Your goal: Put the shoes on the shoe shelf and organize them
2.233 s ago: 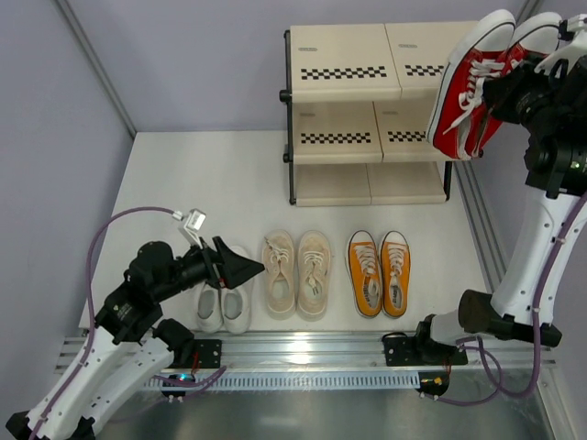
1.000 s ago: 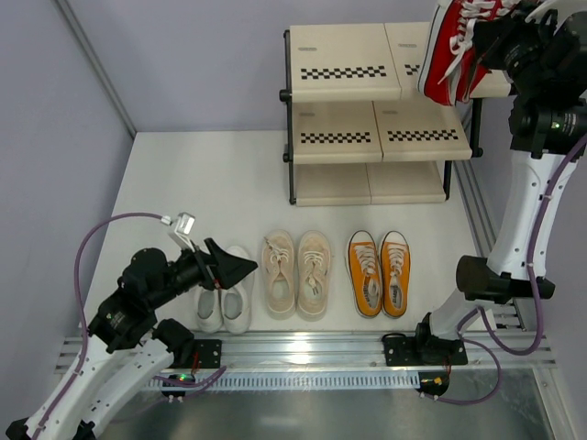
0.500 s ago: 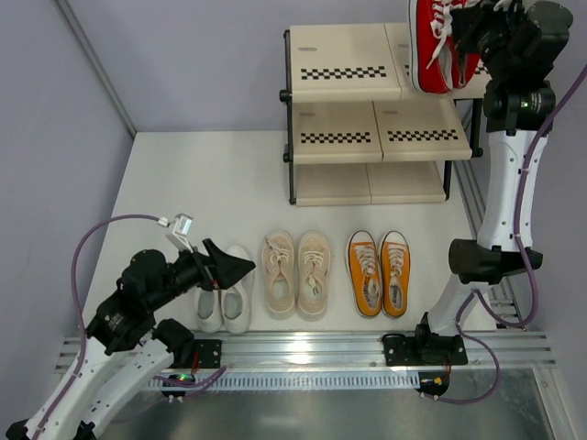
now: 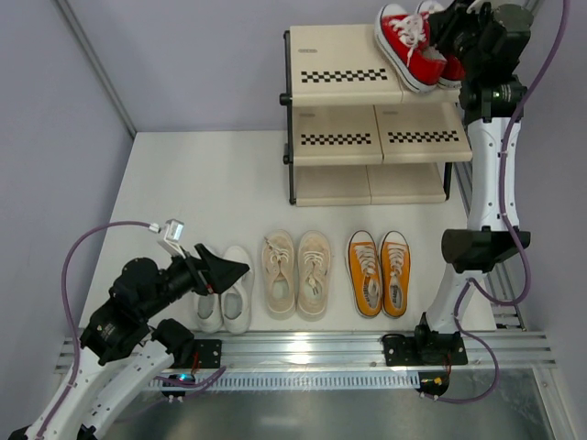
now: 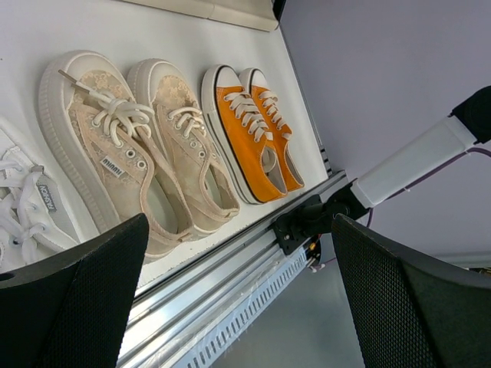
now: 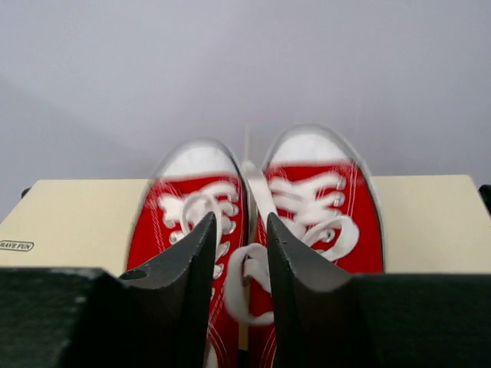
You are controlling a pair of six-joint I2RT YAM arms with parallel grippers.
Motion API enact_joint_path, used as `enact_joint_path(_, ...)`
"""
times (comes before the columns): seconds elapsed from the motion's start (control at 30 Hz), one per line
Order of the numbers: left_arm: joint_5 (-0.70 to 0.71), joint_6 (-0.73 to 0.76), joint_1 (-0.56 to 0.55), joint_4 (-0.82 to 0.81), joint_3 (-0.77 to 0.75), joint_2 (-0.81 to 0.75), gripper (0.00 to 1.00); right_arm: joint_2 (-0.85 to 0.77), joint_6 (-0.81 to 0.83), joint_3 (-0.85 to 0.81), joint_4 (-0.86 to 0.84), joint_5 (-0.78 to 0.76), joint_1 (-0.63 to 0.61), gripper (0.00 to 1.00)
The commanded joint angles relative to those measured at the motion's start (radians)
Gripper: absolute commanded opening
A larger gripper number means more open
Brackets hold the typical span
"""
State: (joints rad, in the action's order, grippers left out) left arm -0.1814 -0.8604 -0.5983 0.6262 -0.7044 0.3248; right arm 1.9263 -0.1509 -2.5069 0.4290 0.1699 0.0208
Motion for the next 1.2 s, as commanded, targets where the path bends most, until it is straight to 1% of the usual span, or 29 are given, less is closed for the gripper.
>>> enact_joint_path(0.0,0.019,-0.003,-0.003,0.007,-0.021,-0.015,1.00,-0.090,-0.002,-0.020,-0.145,-0.050,-0.004,0.36)
enact_joint_path(0.03,0.019,-0.003,-0.003,0.007,-0.021,-0.015,1.00,-0.096,-0.006,-0.023,-0.163,-0.053,-0.005,0.39)
enact_joint_path(0.07,0.019,-0.003,-0.003,0.009,-0.023,-0.018,1.00,-0.108,-0.012,-0.024,-0.174,-0.058,-0.005,0.51)
enact_joint_path(0.13,0.020,-0.003,-0.003,0.009,-0.023,-0.020,1.00,-0.118,-0.022,-0.026,-0.211,-0.064,-0.007,0.55)
enact_joint_path(0.2,0.020,-0.005,-0.003,0.010,-0.024,-0.021,1.00,-0.110,-0.022,-0.062,-0.220,-0.078,-0.007,0.63)
enact_joint_path(0.27,0.023,-0.006,-0.003,0.012,-0.026,-0.024,1.00,-0.112,-0.026,-0.078,-0.223,-0.086,-0.007,0.66)
enact_joint_path(0.37,0.028,-0.008,-0.003,0.018,-0.029,-0.032,1.00,-0.144,-0.026,-0.058,-0.240,-0.099,-0.007,0.71)
enact_joint_path(0.4,0.030,-0.009,-0.003,0.018,-0.030,-0.036,1.00,-0.156,-0.022,-0.047,-0.239,-0.112,-0.007,0.72)
enact_joint_path(0.47,0.030,-0.011,-0.003,0.020,-0.030,-0.038,1.00,-0.158,-0.003,-0.052,-0.227,-0.131,-0.007,0.75)
enact_joint_path(0.53,0.026,-0.014,-0.003,0.023,-0.032,-0.038,1.00,-0.145,0.016,-0.066,-0.170,-0.136,-0.007,0.78)
enact_joint_path(0.67,0.026,-0.020,-0.003,0.026,-0.030,-0.044,1.00,-0.128,0.021,-0.049,-0.035,-0.073,-0.007,0.84)
enact_joint_path(0.7,0.025,-0.022,-0.003,0.027,-0.030,-0.049,1.00,-0.121,0.019,-0.049,-0.010,-0.038,-0.007,0.86)
enact_joint_path(0.93,0.037,-0.026,-0.004,0.055,-0.030,-0.079,1.00,-0.052,0.048,-0.076,0.142,0.104,-0.007,0.88)
enact_joint_path(1.17,0.043,-0.026,-0.003,0.059,-0.026,-0.087,1.00,-0.018,0.111,-0.070,0.247,0.042,-0.007,0.88)
